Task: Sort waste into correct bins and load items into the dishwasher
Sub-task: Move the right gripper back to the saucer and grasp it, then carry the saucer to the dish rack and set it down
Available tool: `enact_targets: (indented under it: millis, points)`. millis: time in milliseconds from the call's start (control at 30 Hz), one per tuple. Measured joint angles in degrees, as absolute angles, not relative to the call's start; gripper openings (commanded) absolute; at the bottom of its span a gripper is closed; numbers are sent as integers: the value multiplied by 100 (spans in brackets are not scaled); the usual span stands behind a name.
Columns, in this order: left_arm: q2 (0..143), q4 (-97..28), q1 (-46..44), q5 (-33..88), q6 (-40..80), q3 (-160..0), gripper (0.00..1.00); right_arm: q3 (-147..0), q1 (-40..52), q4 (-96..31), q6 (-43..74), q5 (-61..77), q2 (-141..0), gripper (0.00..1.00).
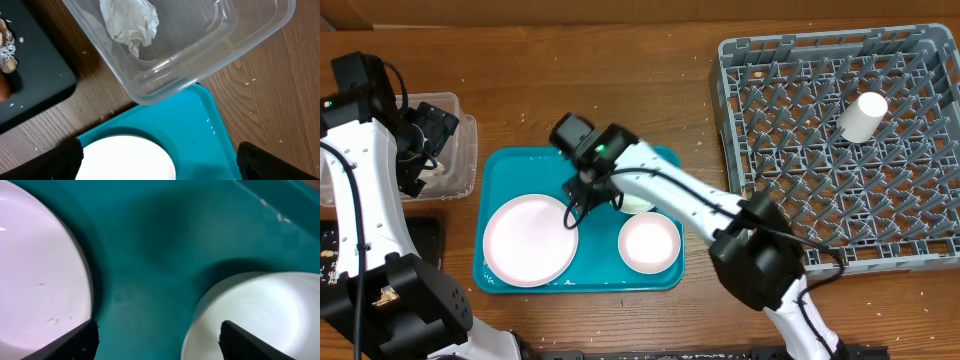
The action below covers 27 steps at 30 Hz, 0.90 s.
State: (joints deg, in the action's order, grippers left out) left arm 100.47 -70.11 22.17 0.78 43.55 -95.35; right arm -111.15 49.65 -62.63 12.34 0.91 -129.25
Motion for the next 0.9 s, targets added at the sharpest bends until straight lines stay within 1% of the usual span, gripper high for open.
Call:
enact_targets:
  millis: [33, 100, 133, 167, 233, 300, 367, 467, 500, 533, 733, 867, 900]
  points:
    - [10047, -7011, 2217, 80, 4355, -9535, 100, -11115, 5017, -6261, 1221, -14, -13032, 79]
    - [10047, -7011, 2217, 80, 4355, -9535, 100, -11115, 5035, -6263, 1216, -123, -13181, 73]
    - [10047, -7011, 2217, 80, 4355, -9535, 100, -11113, 5028, -6263, 1214, -174, -13235, 68]
    - [10047, -7011, 2217, 78, 4355, -9535, 100, -11113, 5019, -6259, 1210, -202, -13273, 57]
    - [10047, -7011, 2217, 80, 4355, -9535, 100, -11113, 4995, -6243, 1223, -257, -13303, 45]
    - [10047, -7011, 2217, 80, 4355, -9535, 100, -11113, 4987, -6241, 1205, -301, -13303, 39]
    - [10047, -7011, 2217, 80, 4355, -9535, 100, -11113, 4987, -6267, 1199, -338, -13303, 26]
    - [10047, -7011, 2217, 78, 4355, -9535, 100, -11209, 4987, -6598, 1221, -338, -13303, 15]
    - [10047, -7011, 2217, 80, 4355, -9535, 100, -11281, 4984, -6709, 1208, -340, -13303, 8]
    - [10047, -7011, 2217, 80, 4355, -9535, 100, -11463, 4984, -6849, 1199, -344, -13303, 4]
    - [10047, -7008, 2217, 78, 4355, -9535, 100, -12606, 4779, -7590, 1188, -327, -13209, 4]
    - [10047, -7011, 2217, 78, 4355, -9535, 100, -12971, 4285, -7870, 1192, -235, -12794, 4]
    - [10047, -7011, 2217, 80, 4355, -9535, 100, -12982, 4027, -7957, 1194, -167, -12571, 4]
